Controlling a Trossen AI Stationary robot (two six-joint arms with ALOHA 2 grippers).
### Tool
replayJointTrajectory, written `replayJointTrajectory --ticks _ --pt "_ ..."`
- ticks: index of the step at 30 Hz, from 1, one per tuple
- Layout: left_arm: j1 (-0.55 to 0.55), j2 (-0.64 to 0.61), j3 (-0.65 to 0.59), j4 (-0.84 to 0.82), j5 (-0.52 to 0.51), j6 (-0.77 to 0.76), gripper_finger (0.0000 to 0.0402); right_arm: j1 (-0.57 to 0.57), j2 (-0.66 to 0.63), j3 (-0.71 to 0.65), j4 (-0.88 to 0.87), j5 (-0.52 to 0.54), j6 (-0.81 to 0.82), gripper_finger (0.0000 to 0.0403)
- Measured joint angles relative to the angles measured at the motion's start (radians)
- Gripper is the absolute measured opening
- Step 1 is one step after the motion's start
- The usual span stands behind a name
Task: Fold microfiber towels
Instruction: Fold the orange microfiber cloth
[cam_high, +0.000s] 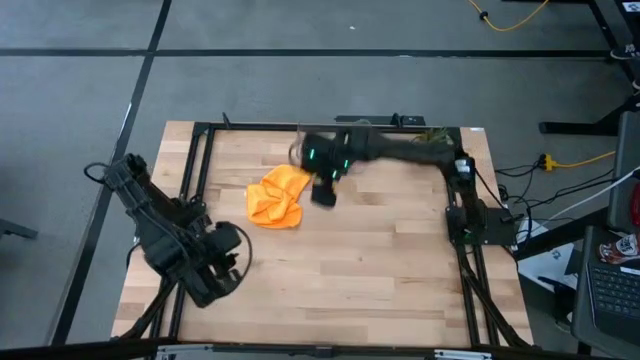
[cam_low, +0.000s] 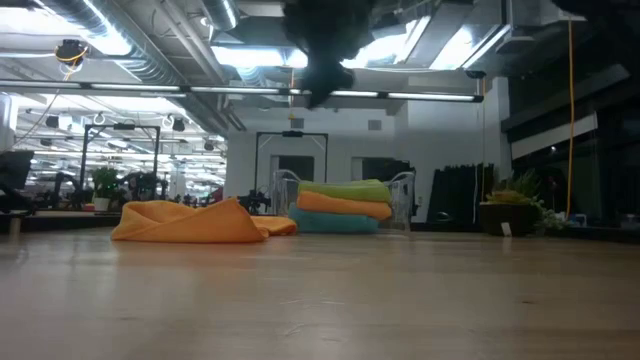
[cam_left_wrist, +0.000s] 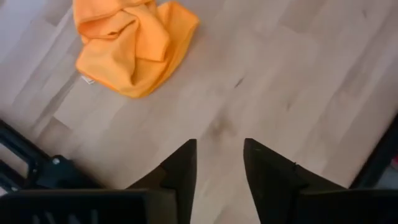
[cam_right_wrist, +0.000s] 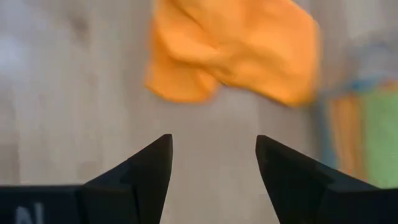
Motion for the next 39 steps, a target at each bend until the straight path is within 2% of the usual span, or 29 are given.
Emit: replayJointTrajectory --ticks 4,7,11,14,20,24,30,39 --pt "-0.020 -0.060 -0.032 -0.003 -0.008 0.056 0.0131 0.126 0.000 -0.061 0.213 0.030 0.089 0.0232" --pt "-0.020 -0.093 -0.048 -0.002 -0.042 0.090 0.0129 0.182 0.000 -0.119 0.369 0.113 0.123 0.0232" --pt "-0.019 -0.115 -0.049 -0.002 -0.112 0.147 0.0130 0.203 -0.001 -0.170 0.400 0.236 0.266 0.0232" --pt "-0.011 -0.115 -0.050 -0.001 -0.173 0.194 0.0131 0.201 -0.001 -0.229 0.443 0.230 0.319 0.0232" --pt "0.018 -0.115 -0.050 -0.001 -0.224 0.272 0.0130 0.229 0.004 -0.451 0.818 0.202 0.174 0.0232" --pt "0.046 -0.115 -0.050 0.000 -0.225 0.287 0.0130 0.241 0.004 -0.576 1.005 0.202 0.164 0.0232" --pt "0.080 -0.115 -0.050 0.000 -0.226 0.290 0.0130 0.241 0.009 -0.683 1.146 0.202 0.129 0.0232" --pt "0.097 -0.114 -0.050 0.000 -0.226 0.290 0.0130 0.248 0.054 -0.687 1.198 0.221 0.060 0.0229"
